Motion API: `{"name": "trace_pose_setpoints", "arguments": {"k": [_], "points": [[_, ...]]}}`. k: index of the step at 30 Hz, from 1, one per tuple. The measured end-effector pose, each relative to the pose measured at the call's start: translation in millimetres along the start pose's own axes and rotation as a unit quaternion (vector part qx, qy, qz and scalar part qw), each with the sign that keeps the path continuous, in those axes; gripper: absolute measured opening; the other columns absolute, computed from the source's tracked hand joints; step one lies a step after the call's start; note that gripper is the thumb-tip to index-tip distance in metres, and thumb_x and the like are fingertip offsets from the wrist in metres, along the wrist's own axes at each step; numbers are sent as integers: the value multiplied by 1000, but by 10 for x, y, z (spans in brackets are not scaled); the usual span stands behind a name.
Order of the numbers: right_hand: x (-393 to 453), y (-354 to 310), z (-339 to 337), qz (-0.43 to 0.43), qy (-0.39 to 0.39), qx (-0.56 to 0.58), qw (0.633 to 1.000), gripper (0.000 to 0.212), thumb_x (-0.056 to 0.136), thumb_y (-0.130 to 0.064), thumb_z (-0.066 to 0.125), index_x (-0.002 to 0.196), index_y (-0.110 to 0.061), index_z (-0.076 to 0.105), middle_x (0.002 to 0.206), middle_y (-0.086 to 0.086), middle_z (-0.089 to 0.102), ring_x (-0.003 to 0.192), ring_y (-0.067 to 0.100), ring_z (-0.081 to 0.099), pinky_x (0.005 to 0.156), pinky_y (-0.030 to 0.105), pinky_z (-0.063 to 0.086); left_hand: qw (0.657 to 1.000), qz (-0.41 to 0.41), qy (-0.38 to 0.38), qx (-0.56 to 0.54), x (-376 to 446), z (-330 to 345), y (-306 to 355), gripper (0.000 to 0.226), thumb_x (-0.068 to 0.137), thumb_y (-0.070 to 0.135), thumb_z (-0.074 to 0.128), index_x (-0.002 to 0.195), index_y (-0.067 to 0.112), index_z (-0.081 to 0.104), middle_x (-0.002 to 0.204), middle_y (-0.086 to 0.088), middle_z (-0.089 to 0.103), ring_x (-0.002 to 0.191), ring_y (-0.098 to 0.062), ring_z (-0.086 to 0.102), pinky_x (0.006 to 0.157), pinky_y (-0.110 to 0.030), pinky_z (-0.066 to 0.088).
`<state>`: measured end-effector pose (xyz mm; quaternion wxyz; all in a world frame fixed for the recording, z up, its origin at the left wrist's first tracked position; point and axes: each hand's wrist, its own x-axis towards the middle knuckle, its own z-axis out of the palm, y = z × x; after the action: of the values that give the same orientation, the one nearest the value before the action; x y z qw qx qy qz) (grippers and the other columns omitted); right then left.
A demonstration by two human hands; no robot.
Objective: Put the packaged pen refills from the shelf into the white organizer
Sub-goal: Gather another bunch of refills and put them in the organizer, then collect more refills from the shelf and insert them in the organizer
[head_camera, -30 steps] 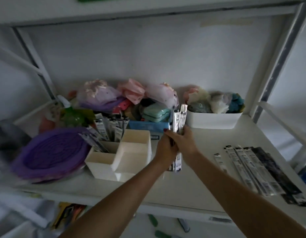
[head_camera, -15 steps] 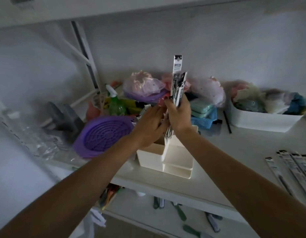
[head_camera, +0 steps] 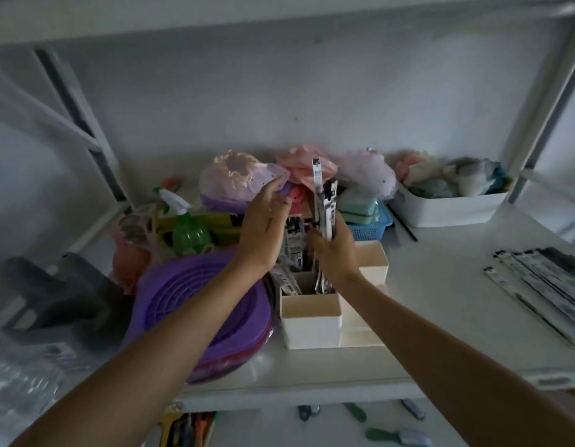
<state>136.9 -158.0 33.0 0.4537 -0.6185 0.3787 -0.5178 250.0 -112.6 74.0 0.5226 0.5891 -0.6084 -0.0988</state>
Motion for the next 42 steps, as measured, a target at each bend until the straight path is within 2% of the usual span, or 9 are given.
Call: {"name": "trace_pose_setpoints", "arguments": {"k": [7, 10, 13, 19, 24, 28, 34, 39, 42], "points": [[-102, 230, 135, -17, -5, -89, 996, 32, 84, -2, 48, 115, -9, 50, 89, -3, 62, 70, -3, 58, 57, 11, 48, 991, 44, -104, -77, 25, 223, 117, 72, 92, 21, 50, 148, 23, 5, 156, -4, 23, 135, -3, 25, 107, -16, 28], [-109, 352, 147, -15, 3, -124, 992, 36, 83, -1, 46, 118, 1, 49, 78, -8, 59, 62, -7, 50, 46, 2, 39, 992, 80, -96, -22, 49, 329, 180, 60, 92, 11, 50, 145, 15, 23, 150, -7, 34, 128, -1, 29, 95, 8, 25], [-76, 312, 109, -34, -16, -112, 993, 36, 84, -4, 47, 119, -6, 48, 83, -6, 60, 66, -6, 53, 52, 9, 42, 994, 90, -63, 28, 36, 353, 214, 31, 93, 2, 44, 123, 4, 53, 127, -14, 58, 116, -16, 54, 90, 3, 36], [-48, 326, 141, -29, 8, -130, 991, 27, 80, 4, 45, 105, 0, 52, 68, -16, 52, 58, -15, 53, 44, -1, 36, 980, 130, -97, 120, 26, 354, 226, 25, 90, -1, 46, 112, 2, 58, 116, -15, 56, 108, -21, 55, 87, -11, 33], [-108, 372, 154, -27, -68, -310, 948, 29, 84, -5, 47, 110, 2, 56, 106, 21, 66, 97, 31, 60, 61, 17, 32, 943, 86, -208, 243, -116, 336, -7, 37, 91, -2, 41, 125, 9, 52, 132, -8, 51, 119, -20, 50, 99, -23, 40], [-156, 181, 1, -120, -56, -280, 951, 50, 73, -2, 61, 122, 5, 51, 122, 23, 60, 115, 31, 54, 98, 32, 41, 899, 96, -256, 343, -139, 241, -116, 49, 96, 26, 35, 144, 19, 28, 150, -4, 36, 138, -19, 30, 115, -33, 23], [-382, 131, -532, -175, 13, -297, 939, 49, 78, -34, 43, 115, -3, 52, 107, 17, 58, 91, 24, 52, 77, 33, 45, 947, 140, -52, 285, -30, 351, 317, 61, 83, 51, 27, 126, 18, 55, 133, -7, 56, 124, -25, 48, 104, -43, 39], [-300, 254, -1181, -57, 197, -293, 934, 27, 77, -7, 58, 104, -4, 53, 108, 18, 53, 95, 34, 54, 84, 49, 48, 951, 174, -84, 241, -112, 1060, 756, 40, 82, 32, 47, 113, 13, 66, 124, -11, 62, 115, -31, 54, 99, -42, 43], [-266, 380, -1754, 47, 188, -347, 918, 28, 77, -7, 56, 105, -8, 54, 114, 15, 52, 103, 33, 52, 91, 43, 44, 962, 123, -126, 209, -233, 1549, 831, 30, 84, 22, 52, 107, 12, 69, 122, -9, 63, 112, -29, 55, 93, -37, 45]]}}
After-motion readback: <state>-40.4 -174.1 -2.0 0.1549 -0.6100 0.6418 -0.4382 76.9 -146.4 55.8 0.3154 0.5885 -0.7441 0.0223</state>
